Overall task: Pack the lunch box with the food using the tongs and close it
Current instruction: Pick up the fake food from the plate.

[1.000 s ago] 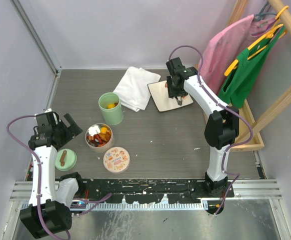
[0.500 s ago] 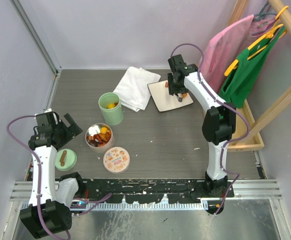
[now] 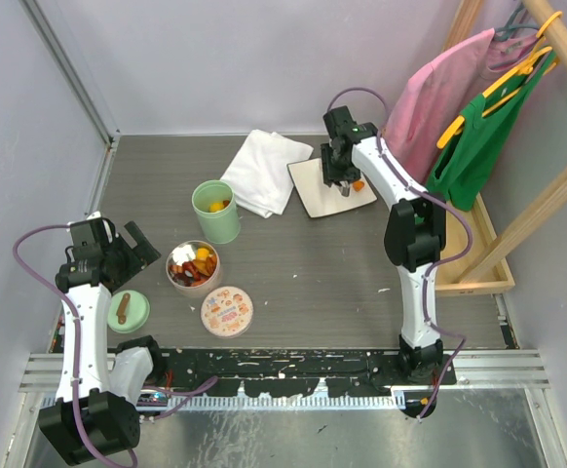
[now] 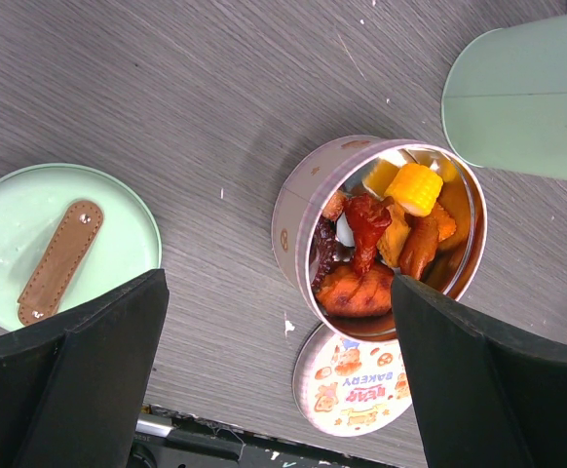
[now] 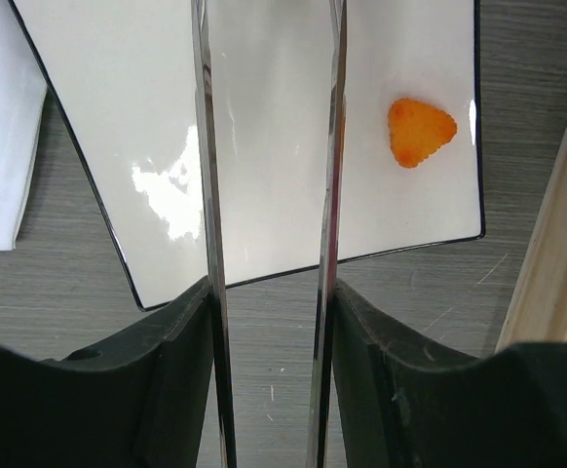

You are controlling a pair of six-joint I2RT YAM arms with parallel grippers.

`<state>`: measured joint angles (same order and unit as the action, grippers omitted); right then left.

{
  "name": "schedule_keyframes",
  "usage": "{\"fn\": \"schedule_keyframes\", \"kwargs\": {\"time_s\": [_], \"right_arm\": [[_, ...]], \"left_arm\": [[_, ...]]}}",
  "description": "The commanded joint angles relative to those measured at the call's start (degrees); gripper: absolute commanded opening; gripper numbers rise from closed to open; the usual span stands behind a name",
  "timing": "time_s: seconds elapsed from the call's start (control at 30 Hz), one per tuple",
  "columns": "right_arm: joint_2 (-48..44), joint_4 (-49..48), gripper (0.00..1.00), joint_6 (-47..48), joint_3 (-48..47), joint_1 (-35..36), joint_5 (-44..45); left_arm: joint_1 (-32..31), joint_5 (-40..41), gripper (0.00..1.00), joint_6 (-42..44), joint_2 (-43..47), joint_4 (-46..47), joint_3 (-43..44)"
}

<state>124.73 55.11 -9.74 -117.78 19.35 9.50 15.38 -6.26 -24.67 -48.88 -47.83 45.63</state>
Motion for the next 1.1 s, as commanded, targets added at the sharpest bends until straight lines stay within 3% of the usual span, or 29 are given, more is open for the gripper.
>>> {"fn": "schedule_keyframes", "kwargs": {"time_s": [0.0, 0.27, 0.67, 1.07], "right_arm": [[0.6, 0.0, 0.52, 1.0, -4.0, 0.0, -0.8], [2.3, 0.9, 0.50, 1.1, -4.9, 0.0, -0.4], [-0.5, 0.8, 0.38, 1.0, -2.4, 0.0, 0.2], [-11.0, -1.4, 0.35, 0.9, 9.8, 0.9, -2.3]], "left_arm": [[-0.1, -0.2, 0.98, 0.4, 0.7, 1.7, 1.1], [-0.1, -0.2, 0.98, 0.4, 0.7, 1.7, 1.1], [-0.1, -0.5, 0.98, 0.4, 0.6, 1.8, 1.1], [-0.1, -0.2, 0.98, 0.4, 0.9, 1.8, 1.0]]}}
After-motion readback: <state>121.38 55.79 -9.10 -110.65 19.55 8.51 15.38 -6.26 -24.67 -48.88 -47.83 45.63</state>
